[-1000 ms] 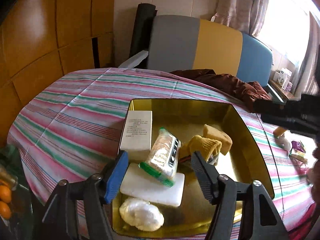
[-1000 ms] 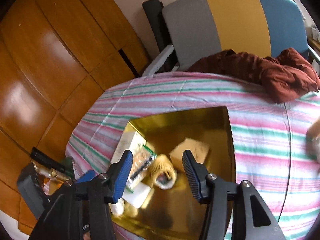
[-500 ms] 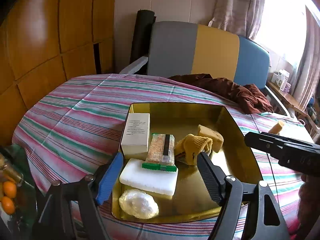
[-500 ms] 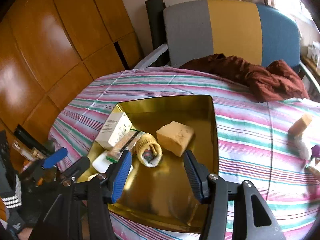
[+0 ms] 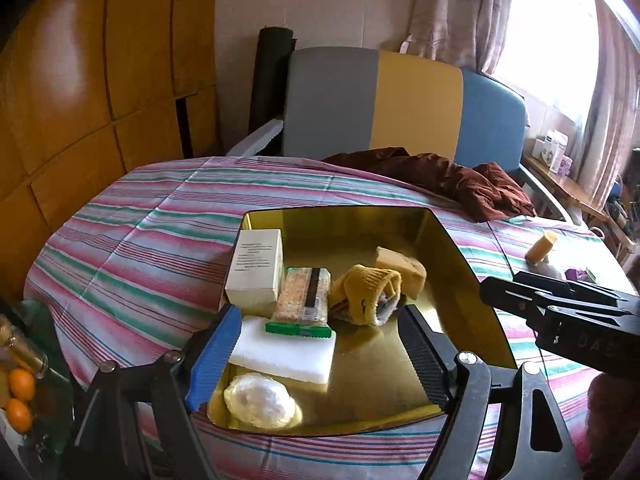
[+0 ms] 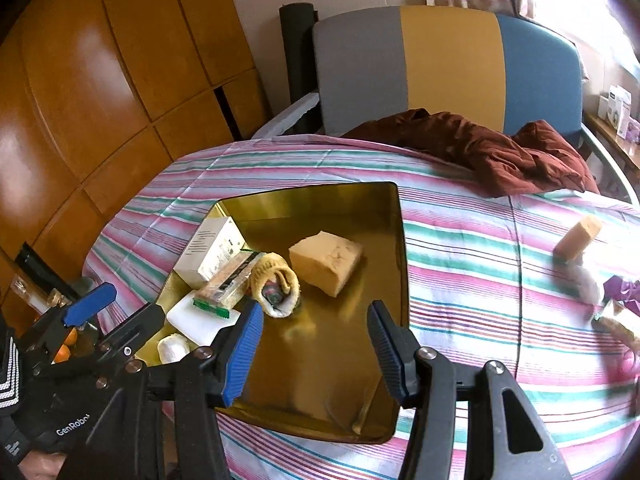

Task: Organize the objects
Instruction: 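Move both tools back from the tray toward the remaining items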

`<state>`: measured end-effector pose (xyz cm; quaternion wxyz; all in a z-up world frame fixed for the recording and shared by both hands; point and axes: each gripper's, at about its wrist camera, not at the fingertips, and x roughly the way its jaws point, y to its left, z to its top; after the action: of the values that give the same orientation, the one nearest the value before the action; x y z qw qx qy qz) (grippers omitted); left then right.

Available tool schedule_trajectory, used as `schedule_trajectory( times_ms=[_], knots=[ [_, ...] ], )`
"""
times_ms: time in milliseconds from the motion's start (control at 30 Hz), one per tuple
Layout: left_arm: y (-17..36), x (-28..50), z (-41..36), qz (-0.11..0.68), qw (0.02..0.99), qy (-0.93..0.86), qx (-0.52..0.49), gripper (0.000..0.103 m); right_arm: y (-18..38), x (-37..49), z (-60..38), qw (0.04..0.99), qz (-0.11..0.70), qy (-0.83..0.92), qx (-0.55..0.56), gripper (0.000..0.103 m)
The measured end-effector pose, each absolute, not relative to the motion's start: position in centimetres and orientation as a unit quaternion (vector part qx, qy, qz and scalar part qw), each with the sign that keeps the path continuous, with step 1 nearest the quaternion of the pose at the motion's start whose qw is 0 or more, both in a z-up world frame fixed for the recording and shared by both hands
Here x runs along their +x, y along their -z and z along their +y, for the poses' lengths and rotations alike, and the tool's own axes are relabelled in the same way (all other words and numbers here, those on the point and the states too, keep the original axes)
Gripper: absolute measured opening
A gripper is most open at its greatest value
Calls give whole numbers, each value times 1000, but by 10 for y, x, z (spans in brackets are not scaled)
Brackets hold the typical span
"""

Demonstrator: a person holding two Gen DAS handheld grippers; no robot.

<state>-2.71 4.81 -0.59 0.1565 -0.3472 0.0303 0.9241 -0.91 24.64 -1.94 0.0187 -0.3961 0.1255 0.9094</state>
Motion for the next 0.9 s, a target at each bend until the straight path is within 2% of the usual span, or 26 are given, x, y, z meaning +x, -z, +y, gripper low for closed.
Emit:
schedule_trajectory(
  times_ms=[900],
  knots=[
    [6, 0, 123, 97, 237, -904, -343, 81, 36, 35, 315, 99, 165, -897, -399, 55]
  ],
)
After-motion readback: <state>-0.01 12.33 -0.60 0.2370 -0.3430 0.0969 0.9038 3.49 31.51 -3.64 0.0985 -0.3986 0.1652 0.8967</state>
